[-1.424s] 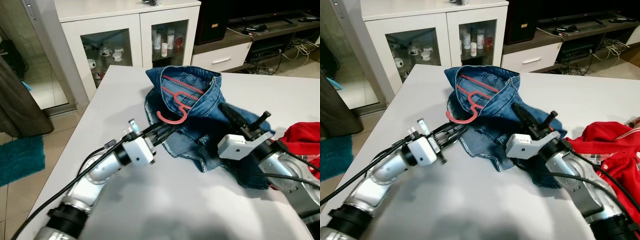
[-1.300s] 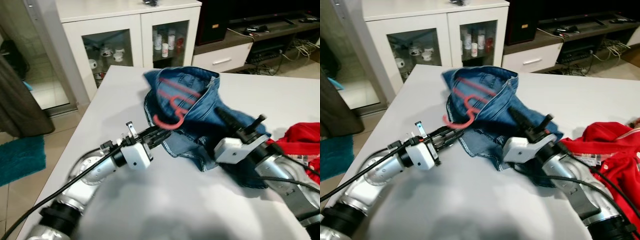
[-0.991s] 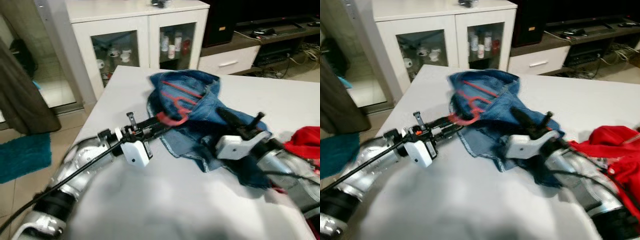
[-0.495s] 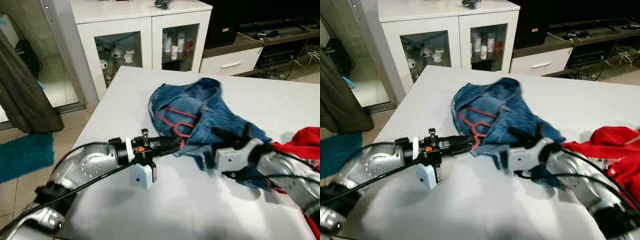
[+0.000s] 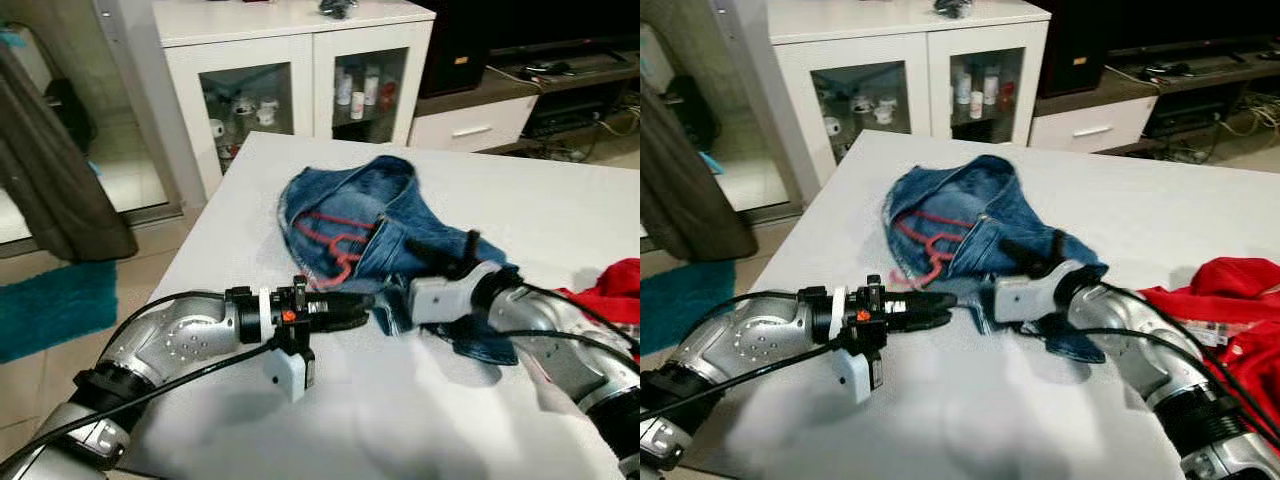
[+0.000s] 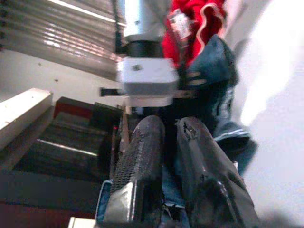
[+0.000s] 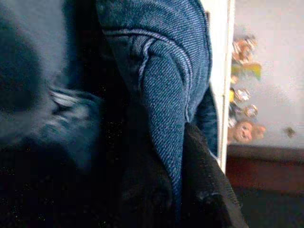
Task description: Hang hanger
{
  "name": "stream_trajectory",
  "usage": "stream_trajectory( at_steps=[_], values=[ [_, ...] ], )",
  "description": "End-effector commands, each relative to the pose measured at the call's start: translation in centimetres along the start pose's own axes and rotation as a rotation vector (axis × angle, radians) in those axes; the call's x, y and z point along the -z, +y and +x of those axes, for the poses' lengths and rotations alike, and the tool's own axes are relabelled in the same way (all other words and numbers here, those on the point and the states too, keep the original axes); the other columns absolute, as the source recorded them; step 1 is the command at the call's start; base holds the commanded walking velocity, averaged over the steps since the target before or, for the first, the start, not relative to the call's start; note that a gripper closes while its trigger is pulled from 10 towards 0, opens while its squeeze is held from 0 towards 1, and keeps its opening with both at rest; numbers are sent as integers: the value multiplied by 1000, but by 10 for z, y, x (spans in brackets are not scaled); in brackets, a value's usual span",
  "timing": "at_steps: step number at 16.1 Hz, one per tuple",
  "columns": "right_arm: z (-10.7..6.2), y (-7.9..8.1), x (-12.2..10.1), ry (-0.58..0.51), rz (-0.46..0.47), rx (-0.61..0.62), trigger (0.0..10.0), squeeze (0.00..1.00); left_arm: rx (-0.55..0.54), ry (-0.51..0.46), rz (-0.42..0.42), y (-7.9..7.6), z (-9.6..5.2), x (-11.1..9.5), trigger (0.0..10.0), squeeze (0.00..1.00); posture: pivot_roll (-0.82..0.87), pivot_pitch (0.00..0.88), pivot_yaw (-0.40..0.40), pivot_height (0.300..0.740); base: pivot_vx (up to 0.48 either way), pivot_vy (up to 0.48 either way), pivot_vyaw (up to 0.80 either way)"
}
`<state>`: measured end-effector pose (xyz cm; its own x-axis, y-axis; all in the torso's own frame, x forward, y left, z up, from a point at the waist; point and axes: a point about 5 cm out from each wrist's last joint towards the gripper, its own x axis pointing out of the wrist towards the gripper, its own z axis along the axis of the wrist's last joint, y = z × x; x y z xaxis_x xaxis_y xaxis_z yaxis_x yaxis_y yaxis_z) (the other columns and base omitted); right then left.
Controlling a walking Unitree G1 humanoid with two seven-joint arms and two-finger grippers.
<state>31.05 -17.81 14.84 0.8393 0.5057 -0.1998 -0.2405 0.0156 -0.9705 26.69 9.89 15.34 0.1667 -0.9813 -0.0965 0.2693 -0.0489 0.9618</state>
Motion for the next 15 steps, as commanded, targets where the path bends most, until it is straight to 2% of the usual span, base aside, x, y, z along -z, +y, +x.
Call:
stream_trajectory(
  at_steps=[1, 3, 6, 7, 8, 9, 10, 11, 13, 15],
  values=[
    [-4, -15, 12, 57, 8, 62, 10000, 0, 30, -3, -2, -4, -2, 0, 10000, 0, 61, 85, 49, 740, 0, 0, 0],
    [-7, -21, 18, 90, 18, 98, 10000, 0, 28, -5, 1, -3, -2, 0, 10000, 0, 57, 87, 51, 740, 0, 0, 0],
    [-22, -33, 30, 167, 111, 226, 10000, 0, -84, 30, -2, 12, 1, 6, 10000, 0, 45, 90, 47, 740, 0, 0, 0],
    [-27, -36, 31, 184, 170, 294, 10000, 0, -177, 71, -84, 17, 1, 11, 10000, 0, 37, 82, 44, 740, 0, 0, 0],
    [-30, -39, 31, 190, 237, 353, 10000, 0, -287, 115, -205, 19, 0, 16, 10000, 0, 36, 81, 43, 740, 0, 0, 0],
    [-30, -38, 29, 185, 268, 368, 10000, 0, -331, 128, -254, 20, 0, 18, 10000, 0, 34, 78, 39, 740, 0, 0, 0],
    [-30, -35, 24, 159, 336, 381, 10000, 0, -412, 144, -348, 19, 1, 20, 10000, 0, 33, 74, 36, 740, 0, 0, 0],
    [-28, -26, 12, 107, 392, 359, 10000, 0, -461, 139, -438, 13, 6, 18, 10000, 0, 32, 68, 31, 740, 0, -480, 0],
    [-27, -23, 7, 81, 409, 352, 10000, 0, -465, 136, -463, 8, 12, 15, 10000, 0, 31, 63, 23, 740, 0, -480, 0],
    [-23, -29, 1, 55, 442, 376, 10000, 0, -466, 142, -470, 6, 14, 15, 10000, 0, 31, 60, 19, 740, 0, -480, 0]
  ],
)
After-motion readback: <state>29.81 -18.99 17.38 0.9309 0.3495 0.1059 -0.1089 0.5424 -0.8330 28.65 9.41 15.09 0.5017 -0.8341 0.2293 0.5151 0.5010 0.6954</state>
